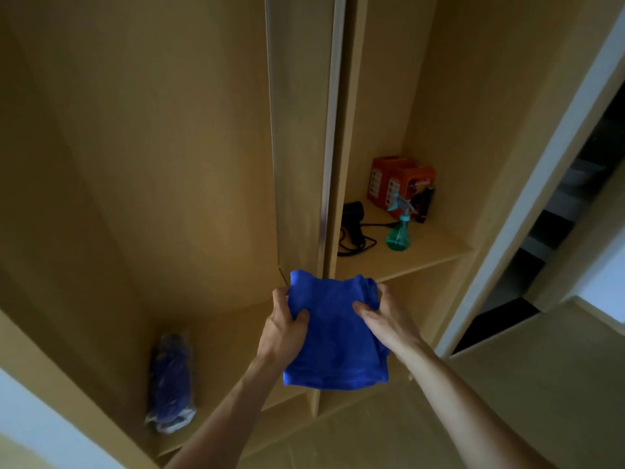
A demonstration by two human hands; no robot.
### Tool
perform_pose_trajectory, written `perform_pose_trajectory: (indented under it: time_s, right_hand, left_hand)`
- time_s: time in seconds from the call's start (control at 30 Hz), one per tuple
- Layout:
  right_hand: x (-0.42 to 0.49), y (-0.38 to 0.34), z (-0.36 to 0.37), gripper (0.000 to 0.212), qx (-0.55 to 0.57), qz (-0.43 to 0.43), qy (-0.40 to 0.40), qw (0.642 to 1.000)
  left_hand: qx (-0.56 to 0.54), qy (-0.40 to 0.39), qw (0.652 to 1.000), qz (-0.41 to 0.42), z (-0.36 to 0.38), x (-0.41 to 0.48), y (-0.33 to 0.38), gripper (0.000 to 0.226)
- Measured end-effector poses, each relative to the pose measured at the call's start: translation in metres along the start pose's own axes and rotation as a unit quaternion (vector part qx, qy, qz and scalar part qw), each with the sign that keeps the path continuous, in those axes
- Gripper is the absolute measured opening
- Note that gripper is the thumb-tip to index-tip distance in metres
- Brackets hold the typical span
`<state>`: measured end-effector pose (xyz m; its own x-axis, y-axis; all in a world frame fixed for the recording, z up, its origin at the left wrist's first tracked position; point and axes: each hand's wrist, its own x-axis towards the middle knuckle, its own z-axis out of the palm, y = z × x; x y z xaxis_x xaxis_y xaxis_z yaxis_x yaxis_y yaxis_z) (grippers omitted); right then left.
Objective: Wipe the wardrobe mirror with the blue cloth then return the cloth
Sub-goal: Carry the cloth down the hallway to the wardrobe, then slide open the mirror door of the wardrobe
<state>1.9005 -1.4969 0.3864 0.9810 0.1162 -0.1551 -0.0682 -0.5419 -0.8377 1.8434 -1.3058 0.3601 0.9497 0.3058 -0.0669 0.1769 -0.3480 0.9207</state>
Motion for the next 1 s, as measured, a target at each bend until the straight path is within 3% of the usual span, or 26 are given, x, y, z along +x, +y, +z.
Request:
perform_pose_trajectory:
  time_s: [0.43, 0.6, 1.0]
  right_hand:
    - [0.081, 0.000, -0.017, 0.057, -0.082, -0.107, -0.095, 0.986]
    - [0.106, -0.001, -0.032, 0.038, -0.110, -0.177, -0.153, 0.966]
    - [0.123, -0.021, -0.043, 0.040, -0.141, -0.238, -0.224, 0.934]
  left_hand:
    - [-0.019, 0.108, 0.994, -0.019, 0.020, 0.017, 0.029, 0.061]
    - [-0.008, 0.155, 0.987, -0.044, 0.043, 0.015, 0.046, 0.045]
    - [0.032, 0.268, 0.961, -0.054, 0.057, 0.009, 0.072, 0.030]
